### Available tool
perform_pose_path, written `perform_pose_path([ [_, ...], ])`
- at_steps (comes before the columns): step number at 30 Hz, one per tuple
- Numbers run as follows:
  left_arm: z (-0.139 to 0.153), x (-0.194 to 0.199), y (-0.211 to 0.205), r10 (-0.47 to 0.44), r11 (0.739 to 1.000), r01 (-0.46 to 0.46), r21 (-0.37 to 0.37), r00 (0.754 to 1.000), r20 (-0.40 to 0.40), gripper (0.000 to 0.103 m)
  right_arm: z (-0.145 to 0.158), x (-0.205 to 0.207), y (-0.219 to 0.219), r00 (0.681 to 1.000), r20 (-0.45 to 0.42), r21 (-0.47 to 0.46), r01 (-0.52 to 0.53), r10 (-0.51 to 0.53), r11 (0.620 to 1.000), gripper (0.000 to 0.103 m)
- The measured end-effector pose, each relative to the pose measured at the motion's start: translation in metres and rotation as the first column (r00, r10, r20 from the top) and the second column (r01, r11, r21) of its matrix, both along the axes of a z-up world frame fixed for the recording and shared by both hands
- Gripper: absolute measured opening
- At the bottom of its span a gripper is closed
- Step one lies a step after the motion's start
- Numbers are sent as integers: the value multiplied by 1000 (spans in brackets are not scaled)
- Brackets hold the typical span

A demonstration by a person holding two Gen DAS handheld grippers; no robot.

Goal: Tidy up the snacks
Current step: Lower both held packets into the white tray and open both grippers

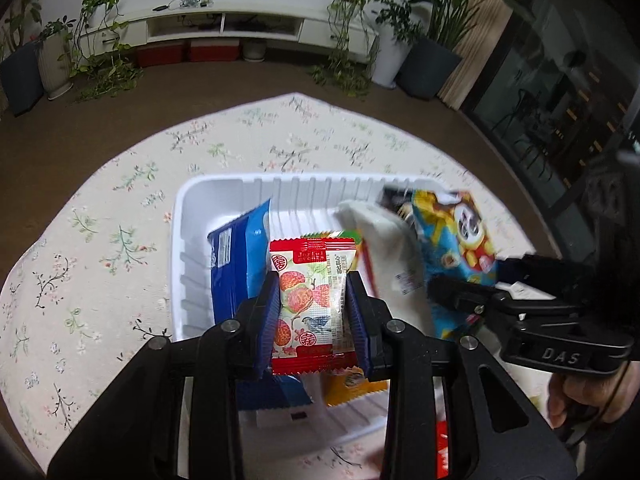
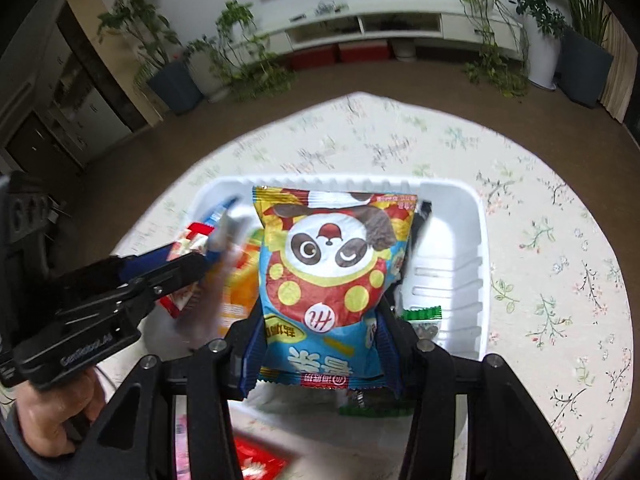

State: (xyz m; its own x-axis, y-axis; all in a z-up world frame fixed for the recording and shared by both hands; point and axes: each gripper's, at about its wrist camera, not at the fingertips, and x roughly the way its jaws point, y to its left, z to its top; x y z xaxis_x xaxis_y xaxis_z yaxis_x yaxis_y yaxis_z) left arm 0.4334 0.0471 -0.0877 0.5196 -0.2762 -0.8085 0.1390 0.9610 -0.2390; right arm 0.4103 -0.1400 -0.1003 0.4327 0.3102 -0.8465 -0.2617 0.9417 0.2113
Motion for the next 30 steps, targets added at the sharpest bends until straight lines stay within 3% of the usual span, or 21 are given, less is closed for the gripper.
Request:
perform_pose_path([
  [7,-25,5,-10,-8,999,9,33,1000,-26,30,-10,1,9,1000,9,-67,-15,16,998,52],
  [17,-43,14,-22,-17,997,19,76,1000,-25,32,-20,2,12,1000,25,-90,-12,14,996,52],
  [22,-47,18,-22,-8,998,9,55,1000,-20,32,-19,1,13,999,42,-88,-8,12,996,53],
  [25,-45,16,-20,-5,999,5,51,1000,-12,42,-15,-1,15,998,61,-105,-4,10,994,55],
  [30,-33,11,-21,-2,999,2,39,1000,-1,46,-9,-5,11,997,69,-120,-9,17,993,57],
])
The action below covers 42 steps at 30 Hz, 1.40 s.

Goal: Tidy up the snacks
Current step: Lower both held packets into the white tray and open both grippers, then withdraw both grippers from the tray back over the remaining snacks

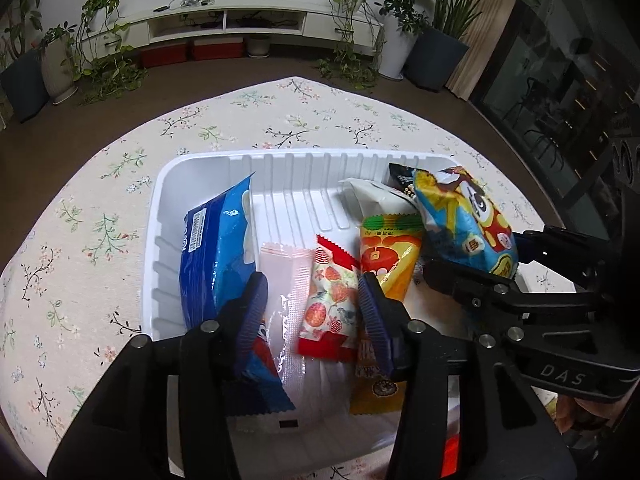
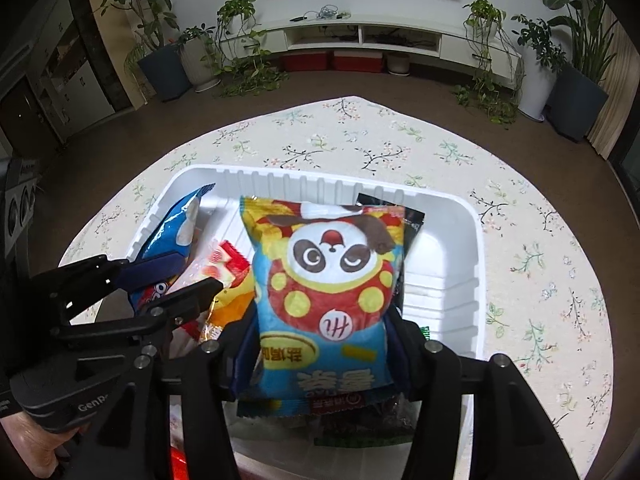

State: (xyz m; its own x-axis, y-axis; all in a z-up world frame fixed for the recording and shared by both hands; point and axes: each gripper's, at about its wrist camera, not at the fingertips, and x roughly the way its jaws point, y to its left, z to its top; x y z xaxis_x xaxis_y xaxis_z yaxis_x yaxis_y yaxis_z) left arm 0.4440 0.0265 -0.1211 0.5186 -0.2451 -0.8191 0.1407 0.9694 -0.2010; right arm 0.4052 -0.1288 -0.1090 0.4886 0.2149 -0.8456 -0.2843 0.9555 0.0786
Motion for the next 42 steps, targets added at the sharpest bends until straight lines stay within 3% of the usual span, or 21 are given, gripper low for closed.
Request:
perform_pose_path([
  [2,4,-3,-1,-5,1000,5,2,1000,7,46,2,-1,-2,1000,4,0,7,-7,1000,58],
  [6,13,-13,0,-9,1000,9,-6,1000,20,59,9,-7,-6,1000,15,7,16,-16,1000,59],
  [9,24,-23,2,-7,1000,7,-6,999,35,70,16,-13,-12,999,32,16,29,-30,999,67],
  [12,36,-34,6,-2,1000,3,-24,999,52,71,24,-19,-17,998,45,28,36,-37,999,72],
  [15,51,-50,12,4,999,-1,-46,998,66,79,32,-30,-24,998,55,45,37,-40,998,75],
  [17,59,-61,17,4,999,0,-47,997,74,85,37,-40,-31,997,69,59,40,-44,997,82],
  [27,86,-138,35,24,994,-13,-106,994,106,95,48,-100,-69,993,68,189,85,-99,978,83],
  [30,86,-161,38,18,994,-6,-107,994,106,103,52,-125,-76,992,73,230,86,-105,969,87],
  [34,81,-198,49,35,994,-25,-106,995,95,103,56,-156,-84,990,82,277,92,-119,957,94],
  [42,43,-264,49,96,994,-95,-62,995,17,103,43,-227,-101,984,72,350,131,-166,928,95],
])
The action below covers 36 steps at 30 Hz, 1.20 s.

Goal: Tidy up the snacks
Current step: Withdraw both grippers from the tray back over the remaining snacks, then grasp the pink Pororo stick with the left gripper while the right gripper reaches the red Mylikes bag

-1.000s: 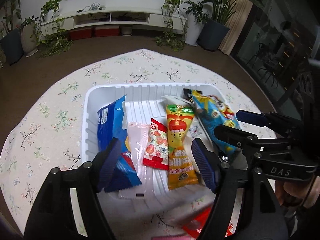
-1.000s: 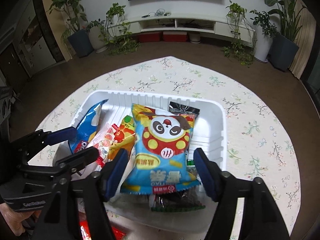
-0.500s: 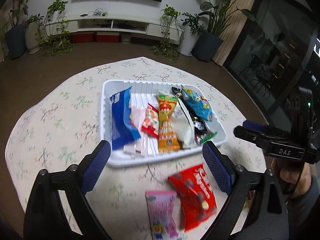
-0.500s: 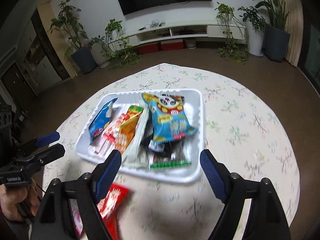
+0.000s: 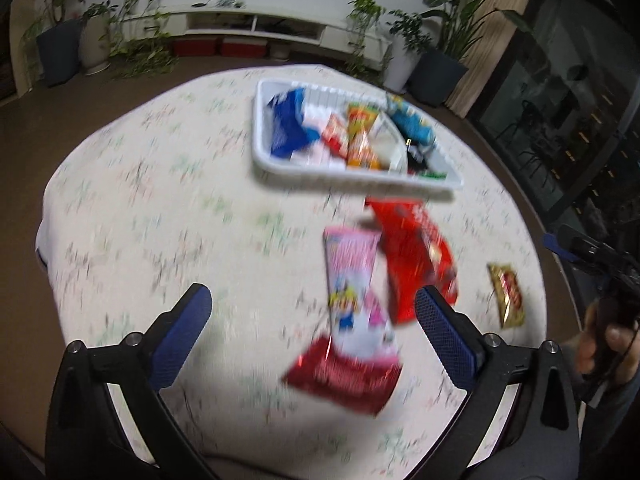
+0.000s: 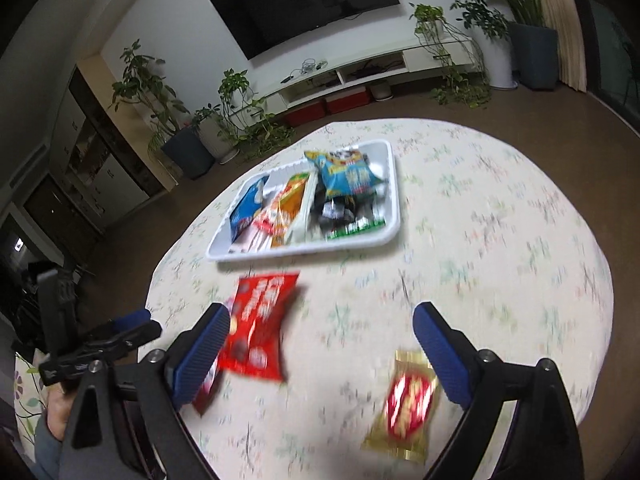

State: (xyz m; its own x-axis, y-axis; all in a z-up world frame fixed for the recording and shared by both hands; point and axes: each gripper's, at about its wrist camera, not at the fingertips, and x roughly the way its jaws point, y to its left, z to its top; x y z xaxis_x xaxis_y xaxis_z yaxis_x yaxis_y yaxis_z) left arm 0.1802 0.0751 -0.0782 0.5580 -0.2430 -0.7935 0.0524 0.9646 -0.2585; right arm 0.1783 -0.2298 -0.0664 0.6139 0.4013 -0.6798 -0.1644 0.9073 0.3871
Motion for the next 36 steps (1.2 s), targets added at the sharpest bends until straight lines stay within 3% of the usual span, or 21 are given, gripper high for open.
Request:
perform_pose_path([
  [7,-20,-3,-25,-42,997,46,59,997,-66,103,-16,-50,-12,998,4,10,56,-57,998,95],
  [14,-21,27,-39,-92,987,105,123,990,-107,102,-19,-58,-21,997,-6,22,80,-80,997,95],
  [17,-25,43,-42,-101,980,123,156,985,-139,93,-20,-59,-18,997,-10,22,73,-73,997,94],
  [19,-30,52,-45,-104,973,134,188,982,-158,81,-22,-60,-16,998,-9,16,67,-67,998,94],
  [30,-51,80,-63,-150,945,205,254,964,-219,79,-27,-60,-6,999,-22,10,44,-44,999,94],
  [36,-51,85,-63,-154,946,202,254,968,-198,66,-30,-53,7,999,-27,-12,18,-19,1000,94],
])
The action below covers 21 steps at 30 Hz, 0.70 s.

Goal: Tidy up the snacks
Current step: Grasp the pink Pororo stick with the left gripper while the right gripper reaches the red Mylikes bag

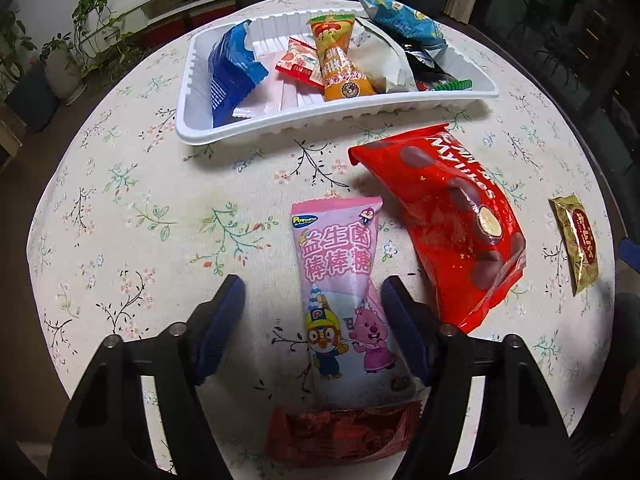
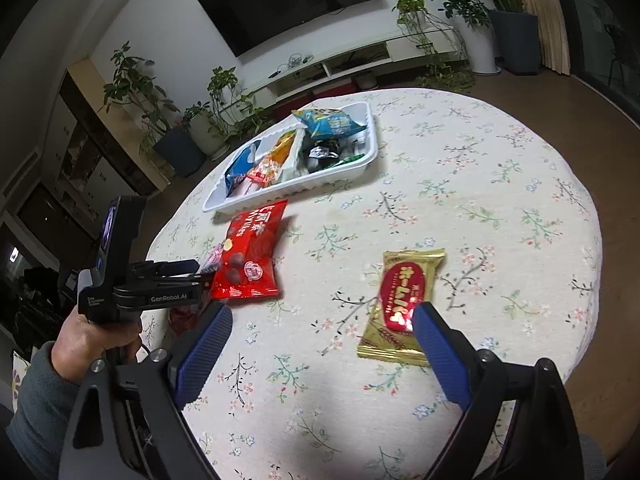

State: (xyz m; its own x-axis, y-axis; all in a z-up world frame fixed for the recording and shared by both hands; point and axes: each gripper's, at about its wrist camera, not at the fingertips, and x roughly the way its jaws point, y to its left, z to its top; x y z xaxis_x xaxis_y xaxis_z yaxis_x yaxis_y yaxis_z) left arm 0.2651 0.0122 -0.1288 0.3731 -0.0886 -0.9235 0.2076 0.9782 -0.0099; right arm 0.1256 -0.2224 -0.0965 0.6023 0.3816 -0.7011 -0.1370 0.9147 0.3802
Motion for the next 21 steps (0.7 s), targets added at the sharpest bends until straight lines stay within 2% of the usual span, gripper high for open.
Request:
perform_pose_path([
  [3,0,-1,-2,-3,1000,3,6,1000,6,65,0,3,11,1000,-2,-16,-27,27,999,94],
  [8,1,-3,-6,-9,1000,9,6,1000,15,56,-1,6,29,998,-12,-51,-64,63,997,94],
  [10,2,-5,-6,-5,1000,5,1,1000,21,49,-2,7,33,997,-17,-55,-72,71,996,94],
  [21,5,-12,-2,5,1000,-5,-11,999,37,33,-3,13,43,996,-44,-83,-76,73,994,94],
])
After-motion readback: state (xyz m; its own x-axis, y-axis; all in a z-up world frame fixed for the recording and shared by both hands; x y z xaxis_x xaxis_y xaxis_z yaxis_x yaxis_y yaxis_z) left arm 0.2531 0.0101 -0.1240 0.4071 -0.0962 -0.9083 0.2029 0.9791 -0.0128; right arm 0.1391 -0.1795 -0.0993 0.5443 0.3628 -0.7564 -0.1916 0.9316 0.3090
